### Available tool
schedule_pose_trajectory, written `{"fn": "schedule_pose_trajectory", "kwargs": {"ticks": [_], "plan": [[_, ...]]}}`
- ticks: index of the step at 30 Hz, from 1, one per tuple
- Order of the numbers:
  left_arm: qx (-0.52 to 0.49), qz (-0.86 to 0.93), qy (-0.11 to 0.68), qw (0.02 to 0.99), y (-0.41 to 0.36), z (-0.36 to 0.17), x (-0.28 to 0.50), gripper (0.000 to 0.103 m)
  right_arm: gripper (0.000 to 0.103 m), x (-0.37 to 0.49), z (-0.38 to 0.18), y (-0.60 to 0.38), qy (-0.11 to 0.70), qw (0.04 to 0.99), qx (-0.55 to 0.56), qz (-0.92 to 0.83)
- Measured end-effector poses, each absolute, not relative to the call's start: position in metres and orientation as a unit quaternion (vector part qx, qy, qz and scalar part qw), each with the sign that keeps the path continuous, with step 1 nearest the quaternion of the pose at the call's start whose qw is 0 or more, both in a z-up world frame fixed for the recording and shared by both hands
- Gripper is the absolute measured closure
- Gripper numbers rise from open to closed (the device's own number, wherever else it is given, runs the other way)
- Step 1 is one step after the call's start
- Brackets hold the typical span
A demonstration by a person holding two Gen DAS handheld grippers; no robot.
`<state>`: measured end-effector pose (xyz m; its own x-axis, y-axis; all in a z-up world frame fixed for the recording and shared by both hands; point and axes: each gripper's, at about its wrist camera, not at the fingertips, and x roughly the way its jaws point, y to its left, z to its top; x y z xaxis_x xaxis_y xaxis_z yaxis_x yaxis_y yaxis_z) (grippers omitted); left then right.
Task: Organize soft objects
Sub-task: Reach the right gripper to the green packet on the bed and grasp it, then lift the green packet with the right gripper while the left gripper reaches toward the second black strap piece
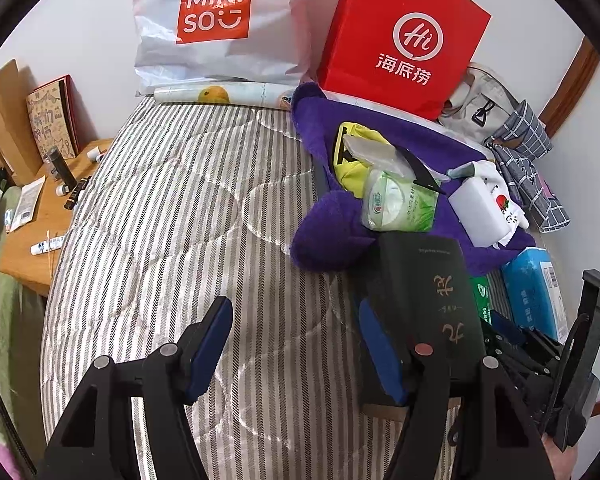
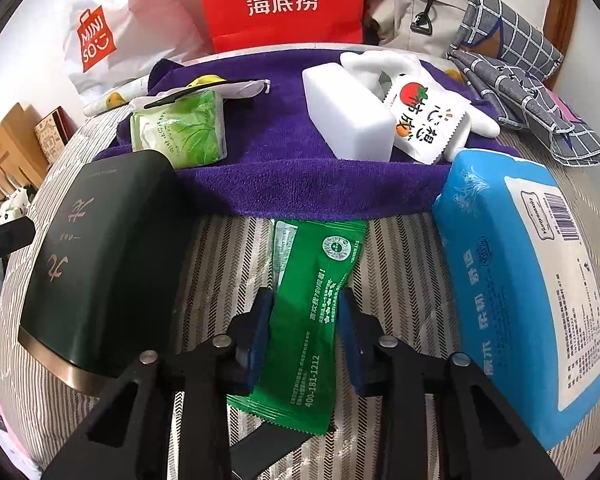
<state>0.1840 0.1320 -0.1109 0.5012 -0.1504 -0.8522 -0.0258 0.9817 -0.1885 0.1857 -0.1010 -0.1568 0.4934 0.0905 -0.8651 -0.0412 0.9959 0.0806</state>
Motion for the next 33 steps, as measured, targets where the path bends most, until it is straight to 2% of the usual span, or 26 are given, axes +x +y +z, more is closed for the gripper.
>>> {"fn": "schedule_pose_trajectory", "kwargs": {"ticks": [20,33], "plan": [[-0.063,-0.033,0.481,0.874,0.101,-0.083,0.132,0.039,0.073,0.13,-0.112,-0.132,0.464,0.881,0.048,0.08],[-0.045,-0.035,0.487,0.871,0.059,-0.101,0.068,0.039,0.073,0.057,-0.107,-0.161,0.442,0.888,0.039,0.117]]}}
